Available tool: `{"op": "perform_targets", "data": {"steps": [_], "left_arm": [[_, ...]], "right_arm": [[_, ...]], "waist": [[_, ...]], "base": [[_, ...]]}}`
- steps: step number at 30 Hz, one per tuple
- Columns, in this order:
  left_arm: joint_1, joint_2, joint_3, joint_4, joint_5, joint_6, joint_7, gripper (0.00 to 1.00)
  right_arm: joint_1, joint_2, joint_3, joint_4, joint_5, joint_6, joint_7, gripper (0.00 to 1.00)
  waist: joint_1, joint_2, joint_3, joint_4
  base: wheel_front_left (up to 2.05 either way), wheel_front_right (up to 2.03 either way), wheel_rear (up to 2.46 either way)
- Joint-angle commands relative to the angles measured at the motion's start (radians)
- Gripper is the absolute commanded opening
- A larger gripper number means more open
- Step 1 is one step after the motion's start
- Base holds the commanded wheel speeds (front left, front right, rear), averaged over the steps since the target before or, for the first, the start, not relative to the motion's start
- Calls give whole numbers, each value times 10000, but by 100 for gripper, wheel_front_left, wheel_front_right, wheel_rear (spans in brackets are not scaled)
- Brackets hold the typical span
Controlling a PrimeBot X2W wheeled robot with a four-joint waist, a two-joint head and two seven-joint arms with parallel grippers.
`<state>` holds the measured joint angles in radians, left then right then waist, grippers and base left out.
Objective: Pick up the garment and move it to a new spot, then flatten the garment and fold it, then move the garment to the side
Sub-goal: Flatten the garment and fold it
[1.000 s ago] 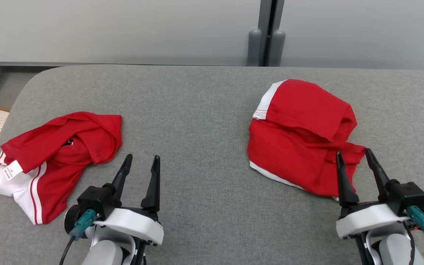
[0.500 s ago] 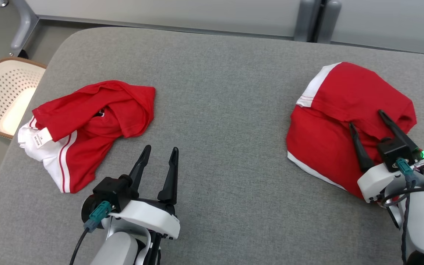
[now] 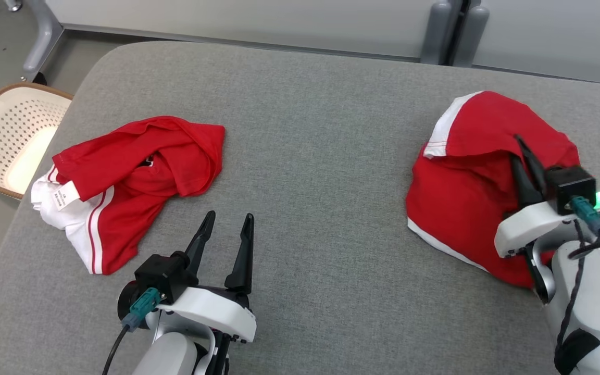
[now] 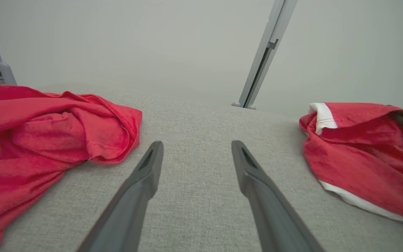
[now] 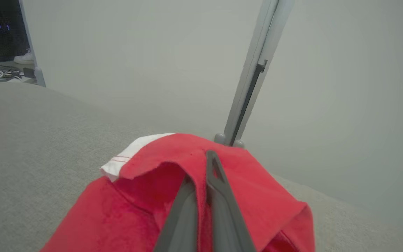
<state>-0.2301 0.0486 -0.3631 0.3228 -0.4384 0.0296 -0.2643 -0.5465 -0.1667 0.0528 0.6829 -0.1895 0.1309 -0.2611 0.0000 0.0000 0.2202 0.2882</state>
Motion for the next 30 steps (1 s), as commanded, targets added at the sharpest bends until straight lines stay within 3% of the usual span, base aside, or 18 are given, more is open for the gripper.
{"op": "perform_targets", "data": {"steps": [1,7,11,16,17,18,19,23,27,30], "left_arm": [[49,35,45,44,73,-29,-3,100],[123,35,34,154,292,-127,-3,100],[-26,36,-21,171,373,-178,-2,100],[-279,36,-97,136,448,-204,-2,100],[-324,37,-95,148,454,-212,-2,100],[-357,37,-90,163,454,-225,-3,100],[-402,37,-91,183,467,-238,-2,100],[-624,34,-149,221,407,-243,-3,100],[-701,34,-153,247,348,-195,-3,100],[-676,37,-115,288,328,-176,-3,100]], "right_arm": [[-67,4,-131,-147,502,-3,-52,0],[-387,-321,-1062,-386,2529,-3,202,0],[-755,-1027,-2176,-273,3612,-3,774,0],[-1451,-2083,-3067,197,4105,-1,1564,0],[-1643,-2248,-3086,317,4126,-1,1686,5],[-1803,-2411,-3072,462,4115,-1,1823,60],[-1974,-2575,-3045,671,4053,-1,2008,100],[-2677,-3458,-2122,1619,2797,-3,2840,100],[-3010,-3557,-2149,2206,2375,-3,3165,100],[-3327,-3403,-2420,2503,2061,-3,2734,100]], "waist": [[0,0,-186,-213],[0,0,-381,-769],[0,0,-236,-986],[0,0,221,-1066],[0,0,330,-1082],[0,0,438,-1092],[0,0,543,-1096],[0,0,818,-1084],[0,0,815,-1153],[0,0,641,-1333]], "base": [[0,0,0],[0,0,0],[0,0,0],[0,0,0],[0,0,0],[0,0,0],[0,0,0],[0,0,0],[0,0,0],[0,0,0]]}}
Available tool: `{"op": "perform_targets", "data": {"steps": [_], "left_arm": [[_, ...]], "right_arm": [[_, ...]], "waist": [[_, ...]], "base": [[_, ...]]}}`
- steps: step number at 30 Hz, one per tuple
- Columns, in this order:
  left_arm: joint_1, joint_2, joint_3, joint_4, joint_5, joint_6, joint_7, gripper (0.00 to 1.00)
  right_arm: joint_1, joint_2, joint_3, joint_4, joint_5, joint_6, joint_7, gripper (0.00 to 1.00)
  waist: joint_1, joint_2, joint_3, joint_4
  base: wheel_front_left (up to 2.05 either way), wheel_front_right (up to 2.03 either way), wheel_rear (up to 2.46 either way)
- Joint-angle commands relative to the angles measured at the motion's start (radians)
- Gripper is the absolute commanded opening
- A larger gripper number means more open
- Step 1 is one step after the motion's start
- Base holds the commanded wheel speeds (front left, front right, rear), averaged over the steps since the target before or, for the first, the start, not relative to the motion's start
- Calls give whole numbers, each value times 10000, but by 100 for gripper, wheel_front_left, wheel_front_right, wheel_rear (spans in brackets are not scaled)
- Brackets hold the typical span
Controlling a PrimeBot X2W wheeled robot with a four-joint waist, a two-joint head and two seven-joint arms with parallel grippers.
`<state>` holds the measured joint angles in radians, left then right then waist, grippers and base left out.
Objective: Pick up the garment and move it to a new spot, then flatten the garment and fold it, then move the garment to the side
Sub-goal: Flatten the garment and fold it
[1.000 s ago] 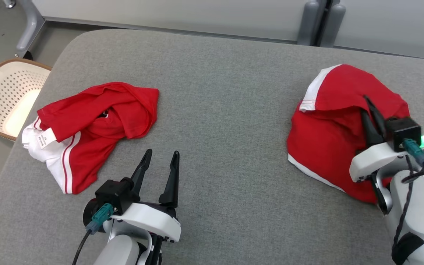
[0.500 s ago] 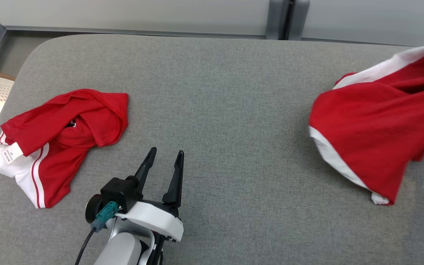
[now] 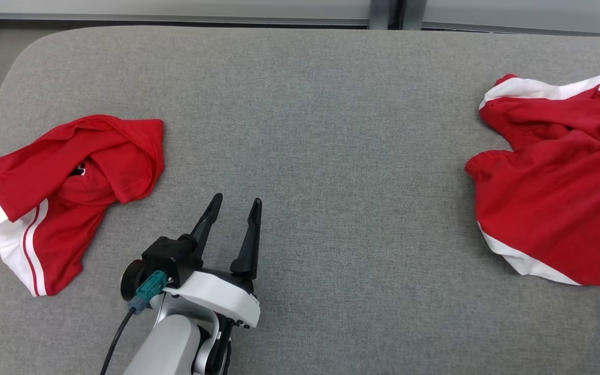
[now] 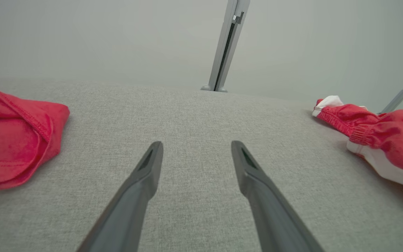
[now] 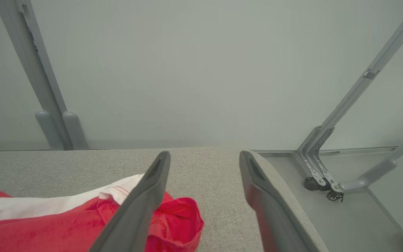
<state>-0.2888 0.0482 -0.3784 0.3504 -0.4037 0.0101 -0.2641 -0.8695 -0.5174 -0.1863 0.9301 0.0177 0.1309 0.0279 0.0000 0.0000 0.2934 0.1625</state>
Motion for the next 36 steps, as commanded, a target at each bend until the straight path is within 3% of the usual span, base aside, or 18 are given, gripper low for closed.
{"op": "perform_targets", "data": {"steps": [1,9,15,25,31,36], "left_arm": [[-85,41,64,6,-29,27,-4,100],[155,40,251,-107,13,-23,-5,100],[432,36,405,-355,-168,-76,-4,100],[695,44,561,-573,-320,-263,-4,100],[607,44,591,-497,-228,-313,-4,100],[547,44,501,-445,-228,-347,-4,100]], "right_arm": [[-99,235,-105,46,48,-3,-358,100],[793,1097,608,-468,940,-3,-1958,100],[2608,1737,1384,-2155,2036,-3,-2793,100],[6238,3586,1543,-5642,2426,-1,-2942,100],[6730,3945,1713,-6109,2056,-1,-2947,100],[6383,4057,2465,-6215,1809,-1,-2692,100]], "waist": [[0,0,-158,-131],[0,0,-831,-650],[0,0,-1364,-1063],[0,0,-1481,-1767],[0,0,-1450,-2059],[0,0,-1407,-2082]], "base": [[0,0,0],[0,0,0],[0,0,0],[0,0,0],[0,0,0],[0,0,0]]}}
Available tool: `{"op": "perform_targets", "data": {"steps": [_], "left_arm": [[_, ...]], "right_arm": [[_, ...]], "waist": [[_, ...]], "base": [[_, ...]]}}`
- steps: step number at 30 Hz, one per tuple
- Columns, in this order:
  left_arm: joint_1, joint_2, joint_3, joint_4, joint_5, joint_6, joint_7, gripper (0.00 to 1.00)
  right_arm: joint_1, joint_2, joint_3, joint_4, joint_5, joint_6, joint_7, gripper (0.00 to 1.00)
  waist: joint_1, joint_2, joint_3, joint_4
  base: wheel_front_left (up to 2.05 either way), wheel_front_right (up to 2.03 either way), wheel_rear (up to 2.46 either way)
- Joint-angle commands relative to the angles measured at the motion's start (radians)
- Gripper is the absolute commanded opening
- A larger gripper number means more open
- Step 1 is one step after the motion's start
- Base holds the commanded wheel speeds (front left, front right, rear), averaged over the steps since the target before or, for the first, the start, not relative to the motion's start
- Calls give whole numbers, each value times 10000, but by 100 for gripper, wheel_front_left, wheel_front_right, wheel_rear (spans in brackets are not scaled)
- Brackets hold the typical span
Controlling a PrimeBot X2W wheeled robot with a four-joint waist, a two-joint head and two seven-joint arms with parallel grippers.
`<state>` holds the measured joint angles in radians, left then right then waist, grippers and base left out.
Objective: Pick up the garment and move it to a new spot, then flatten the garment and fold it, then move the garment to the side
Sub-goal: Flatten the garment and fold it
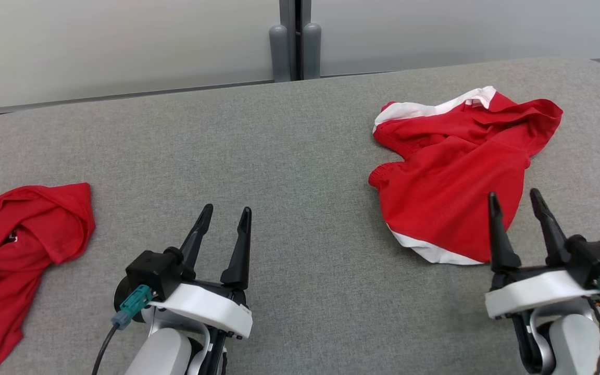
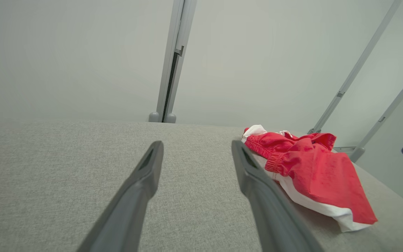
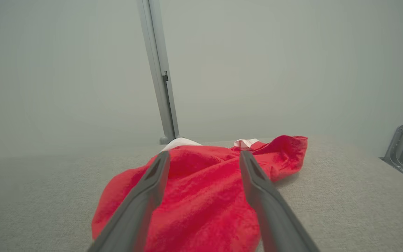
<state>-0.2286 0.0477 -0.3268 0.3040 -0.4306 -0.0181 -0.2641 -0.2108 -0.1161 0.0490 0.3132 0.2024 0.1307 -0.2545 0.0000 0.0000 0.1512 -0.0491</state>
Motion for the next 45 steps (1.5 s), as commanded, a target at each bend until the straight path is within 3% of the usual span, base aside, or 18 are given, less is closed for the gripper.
{"op": "perform_targets", "data": {"steps": [1,8,25,26,28,31,35,45], "left_arm": [[-69,48,-65,26,15,-55,-4,100],[-157,45,-300,85,-278,23,-5,100],[-44,45,-817,-34,-932,204,-5,100],[-43,48,-810,-41,-928,221,-5,100],[-37,44,-832,-43,-957,238,-5,100],[11,44,-860,-22,-946,240,-5,100],[130,47,-792,62,-879,206,-4,100],[338,45,-676,145,-759,119,-5,100]], "right_arm": [[-274,66,226,-30,-109,0,251,100],[-1078,379,719,483,-285,0,1771,100],[-1752,635,-869,1981,88,0,3755,100],[-1766,631,-945,2065,129,0,3793,73],[-1823,634,-1037,2161,20,0,3758,0],[-1895,637,-1114,2234,61,0,3475,0],[-1987,650,-382,2026,597,0,2984,0],[-2402,528,2379,317,3719,2,2592,0]], "waist": [[0,0,26,78],[0,0,183,759],[0,0,536,2497],[0,0,529,2529],[0,0,496,2578],[0,0,403,2603],[0,0,188,2597],[0,0,-255,2724]], "base": [[0,0,0],[0,0,0],[0,0,0],[0,0,0],[0,0,0],[0,0,0],[0,0,0],[0,0,0]]}}
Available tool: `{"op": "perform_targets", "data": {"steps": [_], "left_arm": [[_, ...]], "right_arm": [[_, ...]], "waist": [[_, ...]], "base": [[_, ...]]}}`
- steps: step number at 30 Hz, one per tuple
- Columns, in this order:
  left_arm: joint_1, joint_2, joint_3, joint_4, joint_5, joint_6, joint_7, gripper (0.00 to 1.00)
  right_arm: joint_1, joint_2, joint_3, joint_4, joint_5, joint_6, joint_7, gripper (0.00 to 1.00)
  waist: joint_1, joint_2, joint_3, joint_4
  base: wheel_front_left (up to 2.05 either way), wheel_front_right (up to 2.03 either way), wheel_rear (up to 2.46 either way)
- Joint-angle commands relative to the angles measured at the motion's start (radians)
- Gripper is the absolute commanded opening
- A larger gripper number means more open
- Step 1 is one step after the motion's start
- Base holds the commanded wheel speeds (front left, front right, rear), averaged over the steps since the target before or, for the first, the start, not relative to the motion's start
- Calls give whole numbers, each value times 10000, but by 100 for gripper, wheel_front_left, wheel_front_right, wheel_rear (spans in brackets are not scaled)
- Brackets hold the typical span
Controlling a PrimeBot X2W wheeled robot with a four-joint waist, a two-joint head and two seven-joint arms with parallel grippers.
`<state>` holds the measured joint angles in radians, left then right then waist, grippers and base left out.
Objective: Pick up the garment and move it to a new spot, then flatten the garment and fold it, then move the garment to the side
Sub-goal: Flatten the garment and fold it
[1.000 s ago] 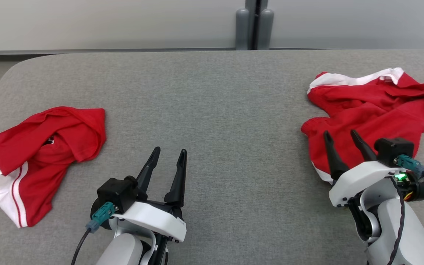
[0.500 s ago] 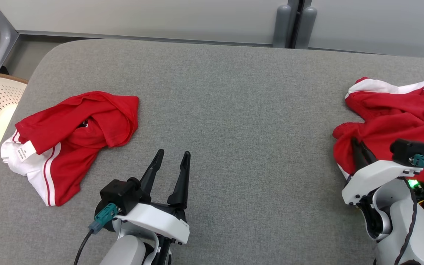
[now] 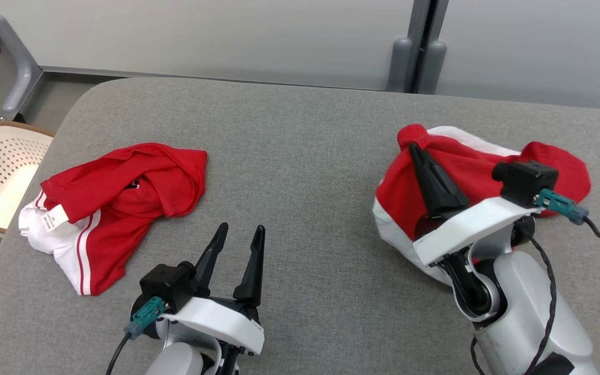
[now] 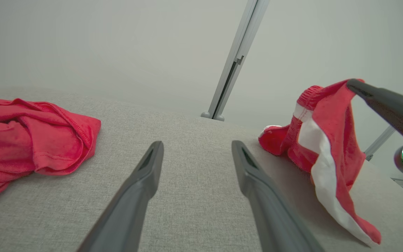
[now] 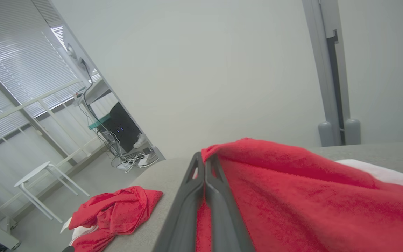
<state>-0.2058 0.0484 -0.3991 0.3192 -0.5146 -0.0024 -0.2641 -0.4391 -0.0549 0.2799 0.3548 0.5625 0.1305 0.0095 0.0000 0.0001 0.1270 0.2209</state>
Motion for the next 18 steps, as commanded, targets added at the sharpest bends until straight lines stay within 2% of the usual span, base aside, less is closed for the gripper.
{"op": "perform_targets", "data": {"steps": [1,4,7,8,9,10,11,12,15,18], "left_arm": [[106,38,57,-15,76,-46,-5,100],[111,39,27,-50,119,-72,-4,100],[21,36,4,-85,77,-34,-5,100],[-24,39,-8,-98,56,-15,-4,100],[-24,39,-8,-98,56,-15,-4,100],[-56,41,-11,-105,37,-9,-5,100],[-84,39,-26,-106,24,-8,-5,100],[-109,36,-36,-109,15,6,-5,100],[-192,36,-68,-134,-49,36,-5,100],[-214,39,-35,-163,-82,119,-5,100]], "right_arm": [[-201,-125,315,-295,393,4,-59,0],[-533,-478,1221,-540,1067,2,118,0],[-848,-715,1584,92,1090,2,208,0],[-979,-781,1651,470,997,2,232,8],[-979,-781,1651,470,997,2,232,8],[-1140,-872,1712,846,785,4,187,38],[-1308,-943,1701,1345,567,2,124,95],[-1442,-1012,1633,1933,292,2,116,100],[-1986,-1045,1363,3504,-807,2,-105,100],[-2296,-796,882,4525,-1340,4,-562,100]], "waist": [[0,-1,-16,51],[0,-1,68,208],[0,-1,210,346],[0,-1,262,390],[0,-1,262,390],[0,-1,305,428],[0,-1,342,461],[0,-1,373,492],[0,-1,463,544],[0,-1,492,485]], "base": [[0,0,0],[0,0,0],[0,0,0],[0,0,0],[0,0,0],[0,0,0],[0,0,0],[0,0,0],[0,0,0],[0,0,0]]}}
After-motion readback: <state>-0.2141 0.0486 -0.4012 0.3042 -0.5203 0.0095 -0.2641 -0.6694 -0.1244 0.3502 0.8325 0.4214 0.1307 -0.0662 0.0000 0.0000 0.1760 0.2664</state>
